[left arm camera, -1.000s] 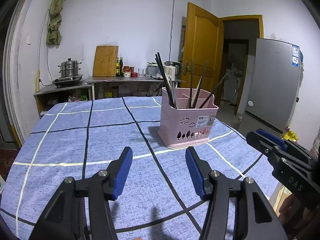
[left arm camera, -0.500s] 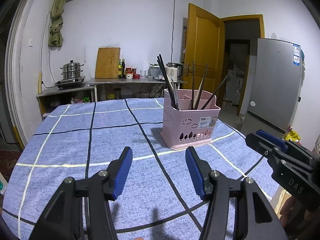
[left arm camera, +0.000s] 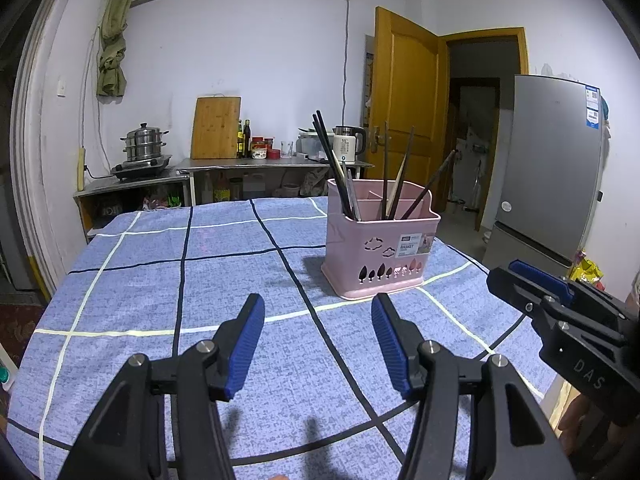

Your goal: Organize utensils

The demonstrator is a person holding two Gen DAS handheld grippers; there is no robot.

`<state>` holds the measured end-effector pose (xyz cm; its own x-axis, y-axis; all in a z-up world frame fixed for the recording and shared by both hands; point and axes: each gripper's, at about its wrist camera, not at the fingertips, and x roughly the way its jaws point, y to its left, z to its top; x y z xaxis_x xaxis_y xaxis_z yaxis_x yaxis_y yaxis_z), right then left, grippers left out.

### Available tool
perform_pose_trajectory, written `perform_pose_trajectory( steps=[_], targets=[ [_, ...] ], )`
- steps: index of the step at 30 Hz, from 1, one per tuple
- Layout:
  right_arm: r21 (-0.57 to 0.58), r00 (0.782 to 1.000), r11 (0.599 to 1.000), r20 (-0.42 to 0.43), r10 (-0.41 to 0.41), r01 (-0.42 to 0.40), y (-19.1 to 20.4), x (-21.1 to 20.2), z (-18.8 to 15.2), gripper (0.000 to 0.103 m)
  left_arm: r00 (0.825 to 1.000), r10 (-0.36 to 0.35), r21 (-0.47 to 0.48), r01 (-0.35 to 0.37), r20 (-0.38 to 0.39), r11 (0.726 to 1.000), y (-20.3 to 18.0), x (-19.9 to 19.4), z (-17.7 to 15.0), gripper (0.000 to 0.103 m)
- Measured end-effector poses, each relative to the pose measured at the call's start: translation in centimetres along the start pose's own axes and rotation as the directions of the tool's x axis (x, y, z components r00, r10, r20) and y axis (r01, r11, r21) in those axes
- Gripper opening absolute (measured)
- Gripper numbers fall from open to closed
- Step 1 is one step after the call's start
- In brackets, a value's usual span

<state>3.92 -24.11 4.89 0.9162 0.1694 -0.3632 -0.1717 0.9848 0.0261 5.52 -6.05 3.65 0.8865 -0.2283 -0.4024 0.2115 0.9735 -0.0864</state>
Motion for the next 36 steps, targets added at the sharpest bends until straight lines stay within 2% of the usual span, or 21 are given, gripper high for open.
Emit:
perform_pose_trajectory(
  steps=[36],
  targets=[
    [-0.002, 1.000, 1.000, -0.008, 0.001, -0.001, 0.02, 0.21, -0.10, 0.033, 1.000, 0.005, 0.011, -0.005, -0.005, 1.000, -0.36, 0.04, -0.18, 0.061]
  ],
)
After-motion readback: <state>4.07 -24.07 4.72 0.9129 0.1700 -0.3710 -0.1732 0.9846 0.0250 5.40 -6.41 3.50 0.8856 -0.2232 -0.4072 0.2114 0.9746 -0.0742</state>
